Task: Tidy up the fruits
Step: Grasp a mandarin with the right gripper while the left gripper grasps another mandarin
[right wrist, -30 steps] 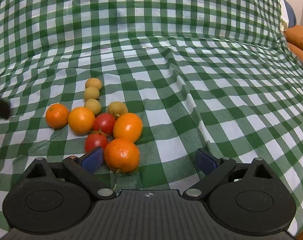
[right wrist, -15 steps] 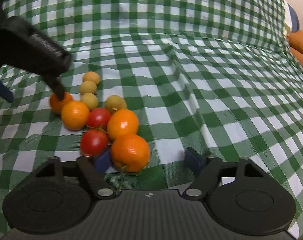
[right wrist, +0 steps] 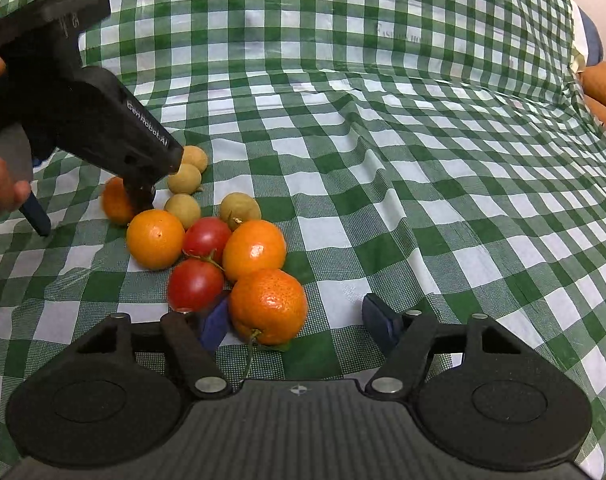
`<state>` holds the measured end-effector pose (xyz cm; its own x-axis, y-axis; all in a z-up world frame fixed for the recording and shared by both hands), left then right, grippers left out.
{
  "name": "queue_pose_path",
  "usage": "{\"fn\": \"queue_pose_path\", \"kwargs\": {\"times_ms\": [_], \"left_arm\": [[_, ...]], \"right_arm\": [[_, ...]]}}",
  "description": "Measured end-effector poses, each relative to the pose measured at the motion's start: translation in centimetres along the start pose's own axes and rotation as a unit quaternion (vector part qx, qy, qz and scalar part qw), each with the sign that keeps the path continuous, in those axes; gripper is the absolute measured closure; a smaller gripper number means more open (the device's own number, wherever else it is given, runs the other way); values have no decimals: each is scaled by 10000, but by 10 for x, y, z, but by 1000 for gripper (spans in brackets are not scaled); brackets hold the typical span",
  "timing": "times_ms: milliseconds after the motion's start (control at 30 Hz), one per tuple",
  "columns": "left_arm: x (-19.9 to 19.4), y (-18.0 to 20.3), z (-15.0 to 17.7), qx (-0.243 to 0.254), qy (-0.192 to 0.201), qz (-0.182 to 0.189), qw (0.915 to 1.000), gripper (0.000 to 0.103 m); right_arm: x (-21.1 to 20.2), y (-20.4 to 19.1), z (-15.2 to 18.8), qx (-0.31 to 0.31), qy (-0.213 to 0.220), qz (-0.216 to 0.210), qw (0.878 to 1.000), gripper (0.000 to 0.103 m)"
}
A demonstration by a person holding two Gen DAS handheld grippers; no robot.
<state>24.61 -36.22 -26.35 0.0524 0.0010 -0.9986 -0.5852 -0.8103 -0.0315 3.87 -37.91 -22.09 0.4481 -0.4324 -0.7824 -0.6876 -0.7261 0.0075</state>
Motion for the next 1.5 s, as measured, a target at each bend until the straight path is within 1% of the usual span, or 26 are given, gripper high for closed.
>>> {"fn": "queue_pose_path", "kwargs": {"times_ms": [33, 67, 133, 167, 200, 267, 300, 333, 400, 467, 567, 667, 733, 767, 800, 833, 867, 900, 967, 1033, 1067, 1133, 1167, 1267, 1367, 1500], "left_arm": [[-2, -2, 0, -45, 15, 18, 10000, 0], [-6, -4, 0, -33, 66, -10, 10000, 8], [-15, -7, 0, 83, 198, 0, 9998, 29], [-20, -7, 1, 103, 235, 43, 9997, 60], [-26, -6, 1, 166, 298, -26, 9994, 67], [-36, -7, 1, 260, 496, -381, 9977, 69], [-42, -8, 1, 321, 611, -421, 9967, 83], [-48, -8, 2, 375, 682, -339, 9964, 89], [-61, -16, 10, 268, 742, -10, 9969, 90], [-72, -22, 21, 160, 855, 191, 9960, 90], [-86, -36, 43, 164, 1060, 210, 9940, 92], [-81, -50, 53, 88, 998, 309, 9945, 92], [-82, -55, 52, 35, 956, 438, 9945, 87], [-82, -58, 50, -9, 959, 471, 9943, 74], [-76, -58, 42, -51, 1008, 528, 9935, 53], [-78, -58, 34, -88, 1075, 545, 9927, 39], [-81, -58, 28, -120, 1133, 514, 9922, 18], [-81, -56, 18, -139, 1226, 436, 9914, 10], [-74, -49, 0, -116, 1272, 319, 9913, 10], [-54, -41, -16, -194, 1115, 281, 9932, 11], [-48, -40, -20, -255, 1039, 265, 9939, 18], [-32, -39, -28, -358, 837, 232, 9956, 40], [-26, -41, -29, -452, 755, 134, 9960, 59], [-30, -50, -31, -752, 1007, 122, 9920, 62], [-42, -52, -24, -606, 1180, 33, 9912, 62], [-74, -58, 12, -304, 1504, 112, 9881, 62]], "right_arm": [[0, -1, 0, -1, 20, -26, 10000, 40], [-1, -1, -1, -18, 51, -65, 10000, 52], [-2, -3, 1, -24, 96, -90, 9999, 62], [-3, -2, 1, 26, 94, -147, 9998, 63], [-5, -1, 1, 127, 109, -224, 9996, 63], [-8, 6, -2, 360, 231, -262, 9987, 63], [-11, 11, -5, 489, 365, -182, 9980, 63], [-13, 17, -8, 612, 485, -107, 9969, 63], [-16, 26, -9, 825, 613, -17, 9947, 63], [-15, 30, -9, 929, 593, 2, 9939, 63], [-14, 31, -6, 950, 512, 28, 9942, 63], [-14, 33, -4, 1022, 431, 64, 9938, 63], [-15, 34, -2, 1069, 411, 67, 9934, 63], [-15, 33, -2, 1068, 396, 78, 9935, 63], [-14, 32, -1, 1057, 363, 91, 9937, 63], [-12, 31, -1, 1037, 327, 93, 9940, 63], [-11, 30, -1, 1015, 289, 87, 9944, 63], [-9, 30, -1, 993, 245, 89, 9947, 63], [-5, 30, -1, 996, 184, 98, 9948, 63], [-4, 31, -3, 1005, 189, 99, 9947, 63], [-3, 31, -3, 984, 179, 110, 9949, 63], [-2, 30, -4, 933, 183, 131, 9954, 62], [-1, 30, -4, 915, 185, 136, 9955, 62], [-1, 30, -5, 921, 191, 120, 9955, 62], [-2, 31, -6, 1022, 221, 93, 9945, 63], [-11, 33, -10, 1014, 463, 129, 9937, 63]]}}
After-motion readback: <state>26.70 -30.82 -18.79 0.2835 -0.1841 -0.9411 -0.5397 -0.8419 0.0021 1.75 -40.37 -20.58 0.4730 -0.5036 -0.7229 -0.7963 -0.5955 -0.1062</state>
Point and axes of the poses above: each gripper's, at about its wrist camera, not at the fingertips, and x roughly the way its jaws point, y to its right, z to its underside, the point moved 7 cm from there along x, roughly the way its jaws point, and after that the axes turned 5 degrees about -y, right-handed, at the moved point
